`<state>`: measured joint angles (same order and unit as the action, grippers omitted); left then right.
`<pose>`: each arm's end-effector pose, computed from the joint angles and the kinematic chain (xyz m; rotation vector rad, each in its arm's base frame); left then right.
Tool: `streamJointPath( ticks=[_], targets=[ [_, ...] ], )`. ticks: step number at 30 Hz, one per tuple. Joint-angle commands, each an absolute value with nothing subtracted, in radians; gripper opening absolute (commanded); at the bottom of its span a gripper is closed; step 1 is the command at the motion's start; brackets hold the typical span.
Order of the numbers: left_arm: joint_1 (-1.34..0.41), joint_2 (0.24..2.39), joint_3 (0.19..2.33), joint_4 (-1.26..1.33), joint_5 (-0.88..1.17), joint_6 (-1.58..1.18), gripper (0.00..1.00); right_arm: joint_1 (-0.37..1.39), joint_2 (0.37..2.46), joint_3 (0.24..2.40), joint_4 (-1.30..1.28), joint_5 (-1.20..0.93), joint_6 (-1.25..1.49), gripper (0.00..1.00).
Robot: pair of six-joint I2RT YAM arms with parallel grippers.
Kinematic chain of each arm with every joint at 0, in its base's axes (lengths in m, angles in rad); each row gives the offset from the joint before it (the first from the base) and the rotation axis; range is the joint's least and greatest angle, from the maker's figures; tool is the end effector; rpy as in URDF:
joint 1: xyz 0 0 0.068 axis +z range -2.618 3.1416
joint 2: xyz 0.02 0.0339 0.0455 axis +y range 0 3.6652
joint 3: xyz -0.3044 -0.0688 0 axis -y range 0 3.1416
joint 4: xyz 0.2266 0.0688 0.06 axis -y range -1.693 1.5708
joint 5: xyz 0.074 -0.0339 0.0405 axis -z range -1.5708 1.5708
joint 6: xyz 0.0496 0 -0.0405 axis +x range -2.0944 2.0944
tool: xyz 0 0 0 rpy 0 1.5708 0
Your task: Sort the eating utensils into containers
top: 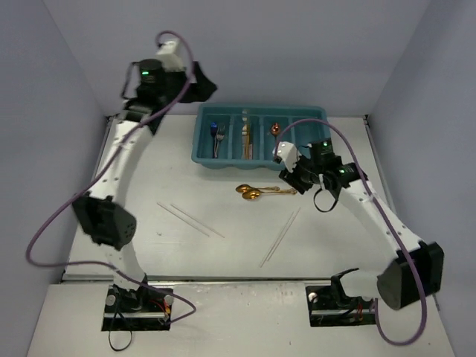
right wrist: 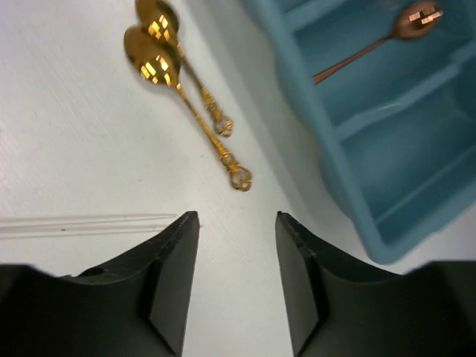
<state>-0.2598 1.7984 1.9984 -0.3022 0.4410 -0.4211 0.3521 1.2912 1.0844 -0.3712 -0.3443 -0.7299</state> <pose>0.3976 -0.1276 0.5017 0.2066 1.7281 -0.8746 0.2488 0.1092 0.3523 -1.2540 1.7023 0.1454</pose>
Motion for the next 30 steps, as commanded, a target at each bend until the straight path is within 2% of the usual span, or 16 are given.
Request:
streamJointPath(
  ticks=[1, 10, 16, 30],
  targets=[
    [-0.144, 1.574, 1.756, -0.315, 0.677, -0.300, 0.78, 0.414, 1.426, 1.135, -0.378, -0.360, -0.906, 0.36],
    [-0.110, 1.347, 1.438, -0.341, 0.722, -0.265, 0.77, 0.469, 1.690, 1.233, -0.374, -0.354, -1.009, 0.31],
    [-0.106, 1.324, 1.401, -0.320, 0.729, -0.310, 0.77, 0.476, 1.798, 1.291, -0.376, -0.356, -1.055, 0.34],
    [-0.104, 1.344, 1.417, -0.307, 0.728, -0.351, 0.77, 0.486, 1.937, 1.343, -0.382, -0.398, -1.120, 0.35]
  ],
)
